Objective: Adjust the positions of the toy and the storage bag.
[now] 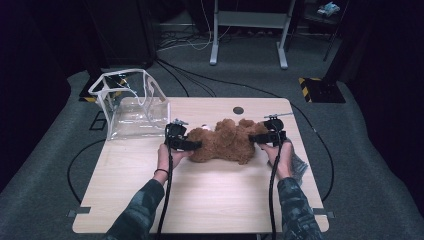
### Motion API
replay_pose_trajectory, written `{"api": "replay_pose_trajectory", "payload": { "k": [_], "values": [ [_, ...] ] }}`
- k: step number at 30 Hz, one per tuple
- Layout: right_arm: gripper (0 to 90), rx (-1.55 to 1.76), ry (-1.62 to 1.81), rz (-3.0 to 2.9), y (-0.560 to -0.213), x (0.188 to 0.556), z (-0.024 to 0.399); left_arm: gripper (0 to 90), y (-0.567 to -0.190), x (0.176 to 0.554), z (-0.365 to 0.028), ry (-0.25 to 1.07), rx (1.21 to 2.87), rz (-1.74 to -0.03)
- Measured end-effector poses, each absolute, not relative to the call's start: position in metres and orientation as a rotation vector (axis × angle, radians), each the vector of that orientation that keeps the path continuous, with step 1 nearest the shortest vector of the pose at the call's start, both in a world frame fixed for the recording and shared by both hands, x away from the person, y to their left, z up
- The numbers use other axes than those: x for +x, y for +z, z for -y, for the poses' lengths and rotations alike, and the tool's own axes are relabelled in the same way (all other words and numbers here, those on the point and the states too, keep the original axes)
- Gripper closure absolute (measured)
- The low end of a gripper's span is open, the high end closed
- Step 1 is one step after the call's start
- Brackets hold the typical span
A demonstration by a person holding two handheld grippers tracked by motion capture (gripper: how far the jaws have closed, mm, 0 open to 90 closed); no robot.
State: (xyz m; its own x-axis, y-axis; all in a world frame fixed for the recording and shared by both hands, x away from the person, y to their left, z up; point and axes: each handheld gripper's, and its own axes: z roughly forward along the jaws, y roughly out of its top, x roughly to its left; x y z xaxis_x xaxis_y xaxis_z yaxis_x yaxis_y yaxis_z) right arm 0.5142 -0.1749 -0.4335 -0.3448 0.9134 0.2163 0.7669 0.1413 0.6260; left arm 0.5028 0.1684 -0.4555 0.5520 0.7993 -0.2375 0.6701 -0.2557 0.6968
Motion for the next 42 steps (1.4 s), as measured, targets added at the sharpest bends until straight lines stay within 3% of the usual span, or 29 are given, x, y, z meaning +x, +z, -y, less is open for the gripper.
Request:
{"api": "replay_pose_trajectory", "payload": {
  "k": [5,9,24,42],
  "values": [
    [64.1,1.623,0.988,-2.188,-0.438,0.511,0.171,60.9,-0.456,0.502,-0.164,0.239,2.022,-1.171],
    [72.2,1.589,1.004,-2.169,-0.438,0.505,0.169,67.3,-0.455,0.501,-0.164,0.267,2.023,-1.153],
    [74.4,1.454,1.047,-2.054,-0.411,0.479,0.170,69.7,-0.444,0.500,-0.168,0.387,1.952,-1.101],
    [76.5,1.454,1.106,-1.986,-0.395,0.456,0.178,70.6,-0.424,0.520,-0.160,0.477,2.010,-1.053]
  ]
}}
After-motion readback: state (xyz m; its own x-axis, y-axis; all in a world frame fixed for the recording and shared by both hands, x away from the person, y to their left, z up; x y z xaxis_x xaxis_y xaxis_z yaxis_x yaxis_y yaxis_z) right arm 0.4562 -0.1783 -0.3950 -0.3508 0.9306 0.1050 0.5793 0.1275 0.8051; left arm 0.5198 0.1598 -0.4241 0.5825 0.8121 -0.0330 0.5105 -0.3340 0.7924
